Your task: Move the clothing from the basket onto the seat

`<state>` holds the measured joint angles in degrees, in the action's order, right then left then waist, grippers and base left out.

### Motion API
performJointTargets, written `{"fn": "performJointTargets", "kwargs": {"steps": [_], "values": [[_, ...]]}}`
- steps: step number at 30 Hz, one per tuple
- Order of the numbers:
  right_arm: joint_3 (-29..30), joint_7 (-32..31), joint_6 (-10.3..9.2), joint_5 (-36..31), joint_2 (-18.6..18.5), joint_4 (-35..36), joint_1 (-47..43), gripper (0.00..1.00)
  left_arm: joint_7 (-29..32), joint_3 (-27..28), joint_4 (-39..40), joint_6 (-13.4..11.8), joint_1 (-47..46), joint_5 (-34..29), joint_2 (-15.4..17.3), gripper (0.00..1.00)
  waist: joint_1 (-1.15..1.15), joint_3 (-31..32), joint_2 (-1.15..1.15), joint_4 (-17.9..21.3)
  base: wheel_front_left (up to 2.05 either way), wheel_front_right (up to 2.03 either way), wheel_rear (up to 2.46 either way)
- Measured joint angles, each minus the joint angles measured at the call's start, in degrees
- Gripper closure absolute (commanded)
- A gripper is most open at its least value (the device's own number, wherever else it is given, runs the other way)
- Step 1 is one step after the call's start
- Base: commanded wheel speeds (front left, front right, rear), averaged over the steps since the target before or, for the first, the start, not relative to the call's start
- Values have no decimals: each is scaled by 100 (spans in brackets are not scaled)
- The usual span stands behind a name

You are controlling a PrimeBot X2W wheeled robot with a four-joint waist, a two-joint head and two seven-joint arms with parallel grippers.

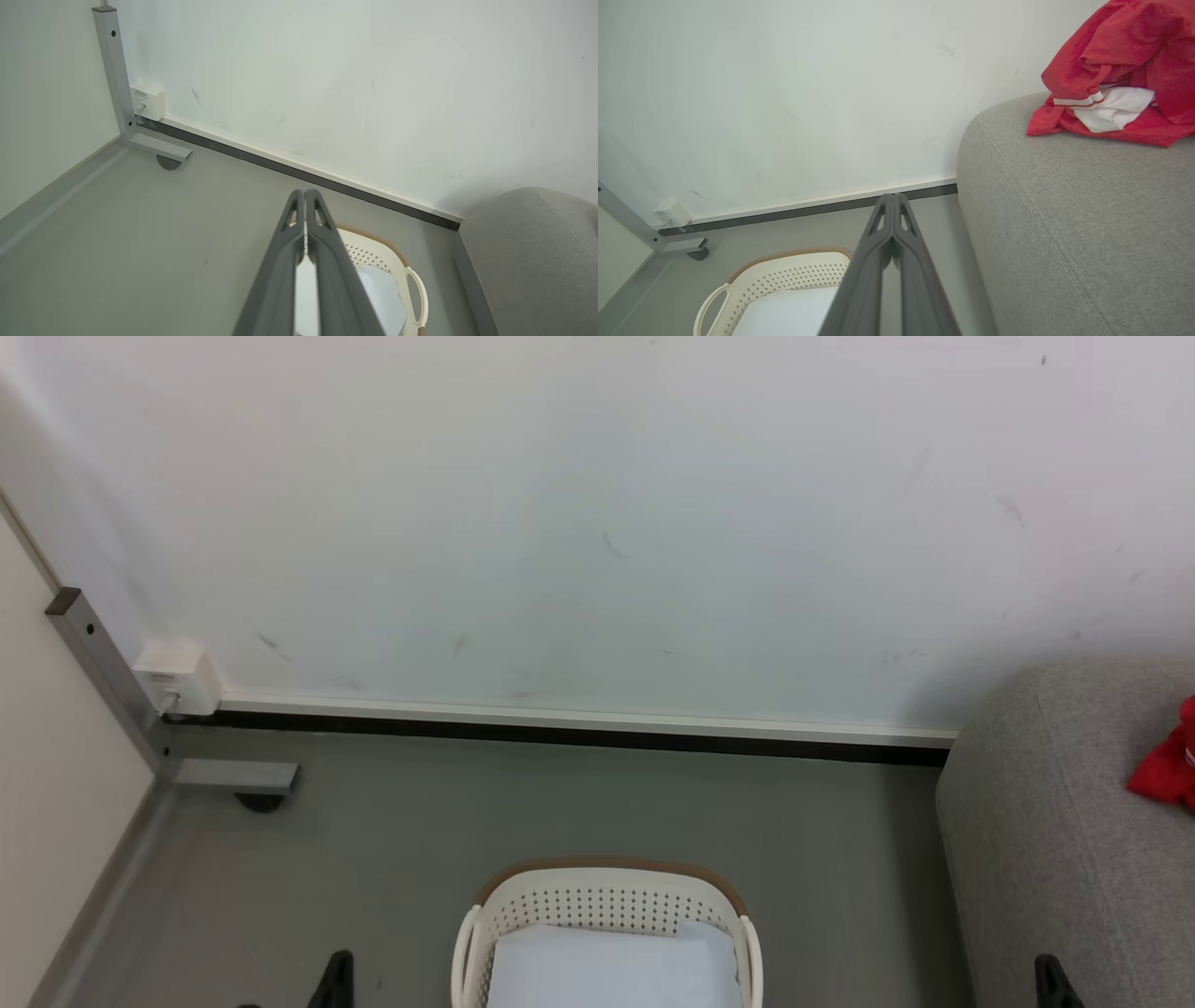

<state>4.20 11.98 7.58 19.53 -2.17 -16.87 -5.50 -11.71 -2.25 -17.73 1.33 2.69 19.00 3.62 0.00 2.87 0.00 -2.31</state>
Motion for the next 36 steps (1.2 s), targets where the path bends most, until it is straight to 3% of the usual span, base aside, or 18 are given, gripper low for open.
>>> {"fn": "performJointTargets", "kwargs": {"steps": [36], "values": [[89,-791,0,3145,-8,126,476,100,767,361,166,263,-361,3177,-41,100,0,-95,0,72,0,0,0]]}}
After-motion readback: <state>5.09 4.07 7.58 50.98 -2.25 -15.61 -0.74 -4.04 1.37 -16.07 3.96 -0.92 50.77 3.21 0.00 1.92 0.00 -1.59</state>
